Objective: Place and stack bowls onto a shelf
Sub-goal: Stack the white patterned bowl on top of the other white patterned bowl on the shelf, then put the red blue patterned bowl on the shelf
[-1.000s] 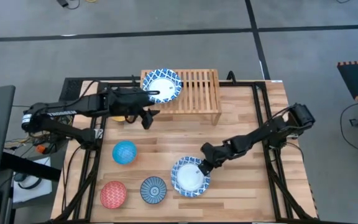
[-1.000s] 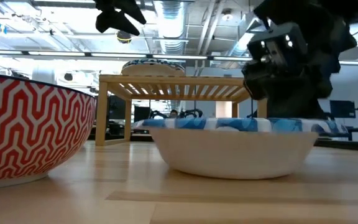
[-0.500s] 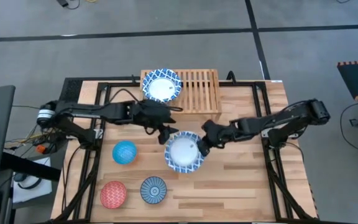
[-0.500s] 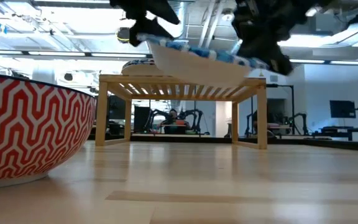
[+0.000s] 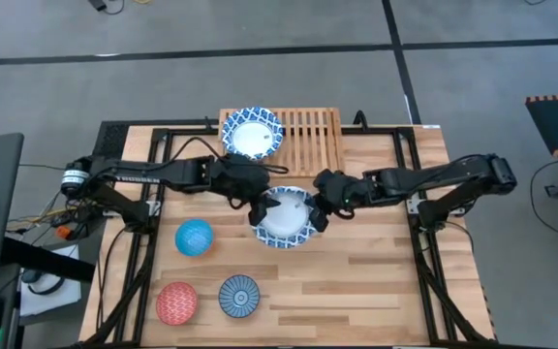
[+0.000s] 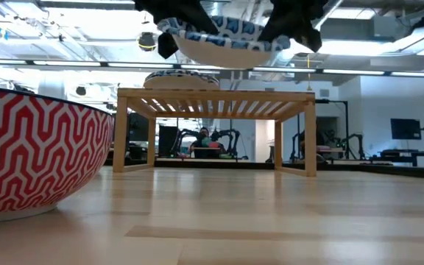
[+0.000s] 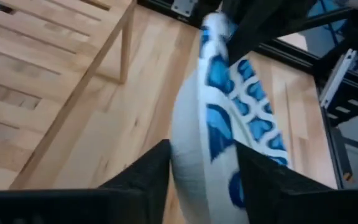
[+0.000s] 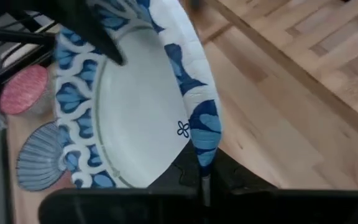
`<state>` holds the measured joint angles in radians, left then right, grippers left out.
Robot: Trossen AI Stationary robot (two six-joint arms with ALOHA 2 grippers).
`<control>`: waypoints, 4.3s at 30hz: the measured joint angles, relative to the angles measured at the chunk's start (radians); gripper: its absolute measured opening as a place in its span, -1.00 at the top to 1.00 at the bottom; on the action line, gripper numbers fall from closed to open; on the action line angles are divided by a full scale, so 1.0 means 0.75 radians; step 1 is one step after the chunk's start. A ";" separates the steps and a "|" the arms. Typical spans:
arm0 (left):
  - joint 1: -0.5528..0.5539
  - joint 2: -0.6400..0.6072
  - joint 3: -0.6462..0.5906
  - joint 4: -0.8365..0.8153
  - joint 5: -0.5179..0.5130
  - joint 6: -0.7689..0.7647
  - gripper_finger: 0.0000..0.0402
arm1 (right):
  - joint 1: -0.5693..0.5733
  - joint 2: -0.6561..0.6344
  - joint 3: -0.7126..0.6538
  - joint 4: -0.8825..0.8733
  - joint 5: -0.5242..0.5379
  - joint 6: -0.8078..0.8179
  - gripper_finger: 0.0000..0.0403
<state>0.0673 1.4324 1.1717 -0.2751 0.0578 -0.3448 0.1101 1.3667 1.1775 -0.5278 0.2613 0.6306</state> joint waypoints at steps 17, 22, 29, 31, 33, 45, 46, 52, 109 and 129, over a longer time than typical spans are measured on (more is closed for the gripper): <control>0.210 -0.047 0.415 -0.359 -0.215 0.209 0.99 | -0.036 -0.154 0.018 0.233 0.172 -0.063 0.13; 0.353 -0.048 0.584 -0.423 -0.307 0.334 0.99 | -0.039 -0.250 0.018 0.406 0.594 -0.162 -0.18; 0.678 -0.012 0.612 -0.449 -0.324 0.443 1.00 | -0.027 -0.348 0.018 0.388 0.630 -0.224 -0.23; 0.777 0.027 0.611 -0.486 -0.218 0.403 1.00 | -0.008 -0.358 0.018 0.346 0.630 -0.216 -0.22; 0.850 0.076 0.610 -0.522 -0.118 0.353 1.00 | 0.002 -0.359 0.018 0.323 0.631 -0.195 -0.22; 0.938 0.252 0.609 -0.680 -0.021 0.272 0.76 | 0.034 -0.290 0.015 0.259 0.613 -0.091 -0.22; 0.938 0.252 0.609 -0.677 -0.031 0.273 0.69 | 0.037 -0.280 0.015 0.261 0.613 -0.078 -0.22; 0.939 0.210 0.634 -0.670 -0.063 0.295 0.12 | 0.033 -0.265 0.017 0.245 0.597 -0.047 -0.22; 0.639 0.251 0.376 -0.669 -0.372 0.509 0.16 | -0.122 -0.266 0.017 0.224 0.414 -0.017 -0.22; 0.656 0.080 0.635 -0.803 -0.410 0.357 0.16 | -0.187 -0.267 0.014 0.139 0.296 -0.048 -0.22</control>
<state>0.5593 1.4922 1.6482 -0.8772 -0.2501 -0.0767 -0.0305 1.1667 1.1878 -0.4235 0.4830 0.5943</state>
